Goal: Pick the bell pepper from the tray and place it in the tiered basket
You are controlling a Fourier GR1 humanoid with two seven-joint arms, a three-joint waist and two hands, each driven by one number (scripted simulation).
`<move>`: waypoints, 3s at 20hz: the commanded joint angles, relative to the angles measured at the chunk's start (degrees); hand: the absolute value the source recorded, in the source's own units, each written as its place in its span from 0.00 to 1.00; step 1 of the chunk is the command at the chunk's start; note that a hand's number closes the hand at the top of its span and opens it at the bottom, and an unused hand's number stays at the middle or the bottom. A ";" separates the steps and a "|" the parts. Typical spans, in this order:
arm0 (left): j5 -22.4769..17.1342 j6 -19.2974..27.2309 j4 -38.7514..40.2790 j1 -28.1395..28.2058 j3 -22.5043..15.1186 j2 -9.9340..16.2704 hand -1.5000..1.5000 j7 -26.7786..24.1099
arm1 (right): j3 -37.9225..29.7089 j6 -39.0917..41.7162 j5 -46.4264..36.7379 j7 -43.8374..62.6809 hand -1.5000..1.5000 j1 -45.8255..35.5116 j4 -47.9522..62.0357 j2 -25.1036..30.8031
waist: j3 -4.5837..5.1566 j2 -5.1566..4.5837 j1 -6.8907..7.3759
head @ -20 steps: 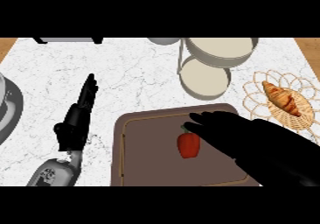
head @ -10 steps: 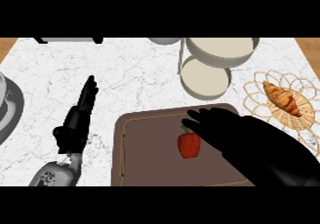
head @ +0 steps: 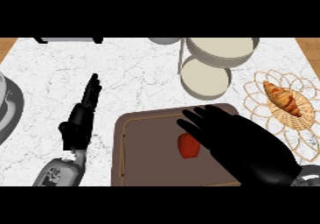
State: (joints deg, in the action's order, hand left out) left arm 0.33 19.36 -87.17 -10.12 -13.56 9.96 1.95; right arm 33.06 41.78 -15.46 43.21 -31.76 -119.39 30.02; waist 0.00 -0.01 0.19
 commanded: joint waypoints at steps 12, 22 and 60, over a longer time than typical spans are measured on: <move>5.75 0.66 -0.41 -0.18 0.13 -4.21 0.50 2.44 | -3.65 1.54 -14.87 -10.50 0.00 9.67 6.68 -3.61 | -0.02 0.01 -0.23; 2.30 -5.88 2.98 0.04 7.17 -2.63 0.50 -2.68 | -4.51 -0.35 -23.19 -19.18 0.00 12.19 10.93 -9.72 | 0.01 -0.02 -0.21; 7.90 -8.85 0.83 -0.70 10.42 -7.56 0.50 -0.05 | -6.60 -2.13 -41.09 -31.57 0.00 16.94 25.94 -23.44 | 0.01 0.01 -0.22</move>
State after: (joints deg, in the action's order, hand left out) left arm 8.81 10.93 -89.06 -9.51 -4.93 2.55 3.86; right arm 25.91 40.71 -55.17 13.29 -17.19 -93.64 6.76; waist 0.00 0.02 0.07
